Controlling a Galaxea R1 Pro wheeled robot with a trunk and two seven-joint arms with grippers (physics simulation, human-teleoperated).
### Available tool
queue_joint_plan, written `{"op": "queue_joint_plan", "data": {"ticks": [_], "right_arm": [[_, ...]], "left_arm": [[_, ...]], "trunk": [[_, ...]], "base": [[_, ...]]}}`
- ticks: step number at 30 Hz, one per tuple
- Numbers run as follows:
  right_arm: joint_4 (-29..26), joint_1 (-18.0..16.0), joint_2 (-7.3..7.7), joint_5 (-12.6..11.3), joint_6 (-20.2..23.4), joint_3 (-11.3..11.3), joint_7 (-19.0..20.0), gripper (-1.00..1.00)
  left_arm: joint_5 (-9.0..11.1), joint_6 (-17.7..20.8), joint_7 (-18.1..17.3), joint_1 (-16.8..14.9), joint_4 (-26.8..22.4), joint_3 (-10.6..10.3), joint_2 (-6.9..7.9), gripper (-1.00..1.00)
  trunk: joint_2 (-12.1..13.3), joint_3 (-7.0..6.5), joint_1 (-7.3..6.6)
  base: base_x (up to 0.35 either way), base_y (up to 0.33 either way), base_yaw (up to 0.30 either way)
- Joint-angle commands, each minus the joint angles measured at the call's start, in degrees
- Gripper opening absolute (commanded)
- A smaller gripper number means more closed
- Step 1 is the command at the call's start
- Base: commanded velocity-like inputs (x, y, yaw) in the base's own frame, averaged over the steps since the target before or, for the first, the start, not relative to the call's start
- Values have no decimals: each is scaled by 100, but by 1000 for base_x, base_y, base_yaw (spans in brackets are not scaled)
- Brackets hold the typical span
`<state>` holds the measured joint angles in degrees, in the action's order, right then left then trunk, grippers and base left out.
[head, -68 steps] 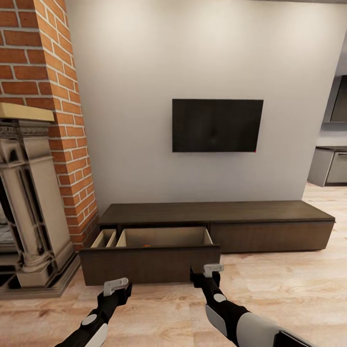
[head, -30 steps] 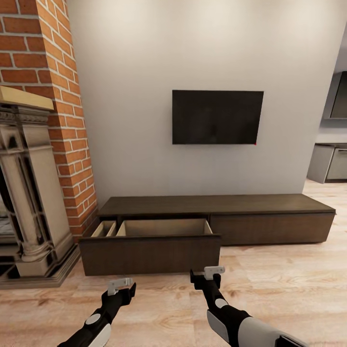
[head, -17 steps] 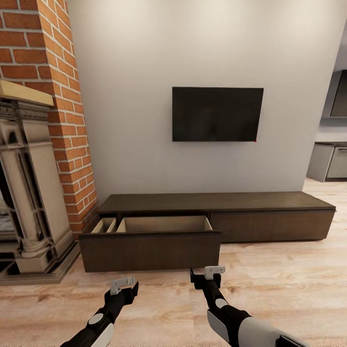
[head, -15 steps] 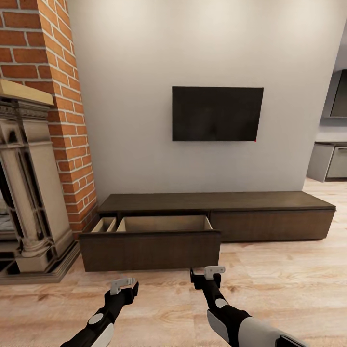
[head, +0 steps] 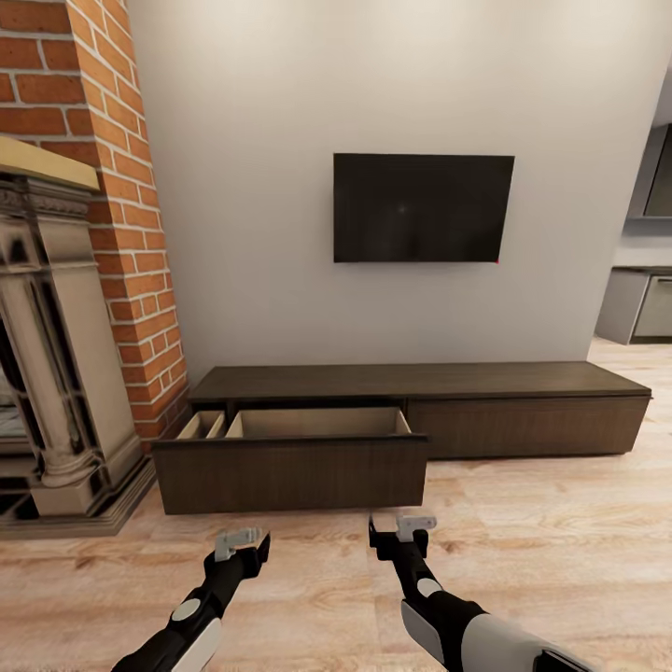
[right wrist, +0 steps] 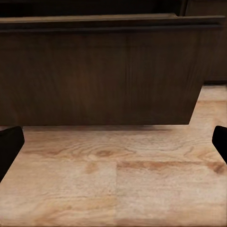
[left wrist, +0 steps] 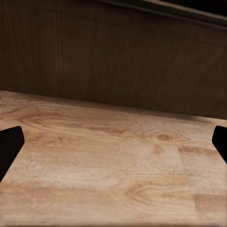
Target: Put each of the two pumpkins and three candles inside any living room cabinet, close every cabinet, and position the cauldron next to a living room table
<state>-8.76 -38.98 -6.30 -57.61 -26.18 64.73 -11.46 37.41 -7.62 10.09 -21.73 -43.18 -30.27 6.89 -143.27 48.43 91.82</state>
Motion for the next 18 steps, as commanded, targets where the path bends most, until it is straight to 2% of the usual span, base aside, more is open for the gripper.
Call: {"op": "queue_joint_plan", "data": {"ticks": [1, 15, 18], "right_arm": [[-3, -4, -1, -22, -10, 51, -40, 100], [-3, -4, -1, -30, -7, 54, -40, 100], [-3, -4, -2, -30, -3, 53, -40, 100]], "left_arm": [[56, -62, 51, -7, -5, -49, 11, 100], [56, -152, 49, -7, -6, -46, 12, 100], [56, -152, 51, -7, -8, -42, 13, 100]], "trunk": [[-5, 29, 1], [-24, 339, 37], [-24, 339, 37]], "base": [[0, 0, 0], [0, 0, 0], [0, 0, 0]]}}
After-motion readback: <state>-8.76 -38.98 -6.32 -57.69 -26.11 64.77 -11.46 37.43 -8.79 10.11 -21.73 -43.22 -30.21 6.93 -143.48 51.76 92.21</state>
